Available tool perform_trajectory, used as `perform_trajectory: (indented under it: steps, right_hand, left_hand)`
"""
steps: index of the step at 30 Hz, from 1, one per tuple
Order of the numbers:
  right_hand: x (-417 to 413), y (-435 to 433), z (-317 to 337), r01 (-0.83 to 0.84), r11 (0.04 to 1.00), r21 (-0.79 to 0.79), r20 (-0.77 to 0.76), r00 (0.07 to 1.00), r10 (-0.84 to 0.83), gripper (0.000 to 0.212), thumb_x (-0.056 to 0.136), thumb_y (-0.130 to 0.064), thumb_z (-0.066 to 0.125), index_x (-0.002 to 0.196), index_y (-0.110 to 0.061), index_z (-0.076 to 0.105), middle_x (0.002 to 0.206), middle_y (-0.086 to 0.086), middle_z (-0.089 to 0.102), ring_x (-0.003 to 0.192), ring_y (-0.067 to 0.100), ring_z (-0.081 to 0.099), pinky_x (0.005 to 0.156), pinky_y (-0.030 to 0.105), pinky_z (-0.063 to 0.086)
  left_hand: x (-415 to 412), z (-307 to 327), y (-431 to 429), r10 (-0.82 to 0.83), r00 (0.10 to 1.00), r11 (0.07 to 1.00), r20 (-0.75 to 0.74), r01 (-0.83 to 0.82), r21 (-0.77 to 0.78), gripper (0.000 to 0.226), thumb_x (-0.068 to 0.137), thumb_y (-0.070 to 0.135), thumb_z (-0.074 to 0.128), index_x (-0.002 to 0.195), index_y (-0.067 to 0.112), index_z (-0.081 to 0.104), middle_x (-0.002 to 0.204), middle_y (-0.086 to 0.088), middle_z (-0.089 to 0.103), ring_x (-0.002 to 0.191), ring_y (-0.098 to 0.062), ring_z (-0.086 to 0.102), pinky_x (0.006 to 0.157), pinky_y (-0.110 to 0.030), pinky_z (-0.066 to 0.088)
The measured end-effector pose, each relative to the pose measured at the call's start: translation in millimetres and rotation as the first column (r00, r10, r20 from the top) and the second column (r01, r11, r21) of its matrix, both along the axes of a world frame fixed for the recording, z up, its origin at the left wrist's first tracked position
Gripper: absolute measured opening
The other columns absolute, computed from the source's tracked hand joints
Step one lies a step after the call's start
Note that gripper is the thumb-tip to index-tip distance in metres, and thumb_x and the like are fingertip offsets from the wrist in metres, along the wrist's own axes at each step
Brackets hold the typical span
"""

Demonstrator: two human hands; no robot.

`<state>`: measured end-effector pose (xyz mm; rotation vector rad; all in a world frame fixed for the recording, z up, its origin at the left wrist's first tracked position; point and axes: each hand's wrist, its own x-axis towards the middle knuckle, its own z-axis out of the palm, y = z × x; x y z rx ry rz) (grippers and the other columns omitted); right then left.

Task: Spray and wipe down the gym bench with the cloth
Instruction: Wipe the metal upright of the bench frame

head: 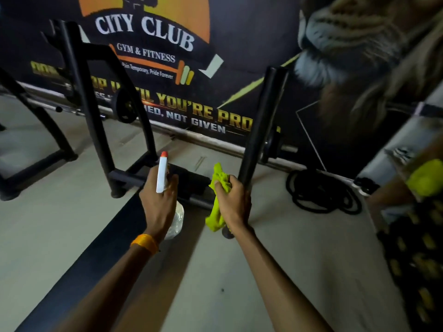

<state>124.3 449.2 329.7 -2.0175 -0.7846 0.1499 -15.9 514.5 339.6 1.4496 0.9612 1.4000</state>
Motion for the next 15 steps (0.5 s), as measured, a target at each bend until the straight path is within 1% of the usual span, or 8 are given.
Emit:
perform_trajectory:
  steps: [2,4,6,8,10,12,14,15]
  right_hand:
    - [-8,-38,1,0.085,0.996,-0.003,0.011,0.996,-0.085,0.027,0.088,-0.043,0.064,0.100,-0.019,0.068,0.098,0.005,0.074,0.096,0.032,0.066,0.076,0.039,0.053]
    - [-22,-75,-3,0.169,0.986,-0.003,0.020,0.985,-0.169,0.027,0.088,-0.044,0.064,0.100,-0.020,0.068,0.099,0.005,0.074,0.097,0.033,0.066,0.076,0.040,0.054]
    - [-44,-113,-9,0.254,0.967,-0.005,0.020,0.967,-0.253,0.027,0.088,-0.044,0.064,0.102,-0.022,0.069,0.100,0.005,0.074,0.099,0.033,0.066,0.077,0.039,0.053]
    - [-65,-148,-17,0.305,0.952,-0.009,0.003,0.953,-0.305,0.027,0.088,-0.043,0.064,0.102,-0.021,0.069,0.099,0.005,0.074,0.099,0.033,0.065,0.076,0.039,0.053]
    - [-89,-187,-25,0.364,0.931,-0.031,-0.010,0.931,-0.364,0.025,0.087,-0.042,0.064,0.097,-0.019,0.067,0.096,0.006,0.073,0.097,0.035,0.064,0.074,0.040,0.051]
    - [-112,-224,-33,0.404,0.913,-0.050,-0.019,0.914,-0.405,0.025,0.088,-0.042,0.065,0.093,-0.018,0.065,0.093,0.006,0.072,0.095,0.036,0.064,0.073,0.040,0.050]
    - [-132,-263,-44,0.439,0.894,-0.084,-0.024,0.896,-0.443,0.024,0.088,-0.042,0.064,0.094,-0.018,0.065,0.093,0.005,0.073,0.094,0.035,0.064,0.073,0.040,0.052]
    - [-139,-281,-49,0.455,0.885,-0.101,-0.030,0.887,-0.460,0.024,0.087,-0.042,0.064,0.095,-0.019,0.066,0.093,0.004,0.073,0.094,0.034,0.064,0.074,0.040,0.052]
  left_hand:
    - [-6,-3,-25,-0.074,0.997,0.997,-0.010,0.074,0.017,0.028,0.095,0.009,0.065,0.115,0.027,0.062,0.093,0.016,0.064,0.082,0.008,0.061,0.074,-0.009,0.047]
    - [-16,-7,-51,-0.148,0.988,0.988,-0.037,0.149,0.040,0.023,0.095,0.009,0.066,0.108,0.027,0.061,0.089,0.014,0.063,0.078,0.006,0.060,0.072,-0.011,0.047]
    - [-30,-12,-76,-0.232,0.971,0.971,-0.058,0.235,0.049,0.018,0.094,0.009,0.066,0.105,0.022,0.062,0.088,0.010,0.063,0.077,0.002,0.059,0.071,-0.012,0.048]
    - [-43,-17,-102,-0.266,0.961,0.962,-0.068,0.270,0.046,0.014,0.094,0.007,0.066,0.102,0.018,0.061,0.084,0.005,0.060,0.073,0.000,0.055,0.070,-0.015,0.047]
    - [-58,-22,-131,-0.314,0.945,0.948,-0.088,0.317,0.028,0.016,0.093,0.006,0.065,0.102,0.018,0.061,0.084,0.006,0.058,0.072,0.001,0.054,0.071,-0.015,0.046]
    - [-74,-29,-162,-0.363,0.926,0.931,-0.106,0.365,0.003,0.020,0.092,0.005,0.065,0.108,0.017,0.063,0.086,0.004,0.062,0.074,0.002,0.056,0.071,-0.014,0.047]
    - [-86,-38,-195,-0.405,0.906,0.914,-0.123,0.404,-0.034,0.017,0.090,0.005,0.063,0.102,0.018,0.063,0.080,-0.001,0.062,0.067,-0.002,0.053,0.065,-0.020,0.046]
    - [-91,-41,-212,-0.422,0.898,0.907,-0.125,0.417,-0.065,0.016,0.090,0.006,0.064,0.098,0.019,0.062,0.076,-0.001,0.060,0.064,-0.002,0.052,0.062,-0.018,0.045]
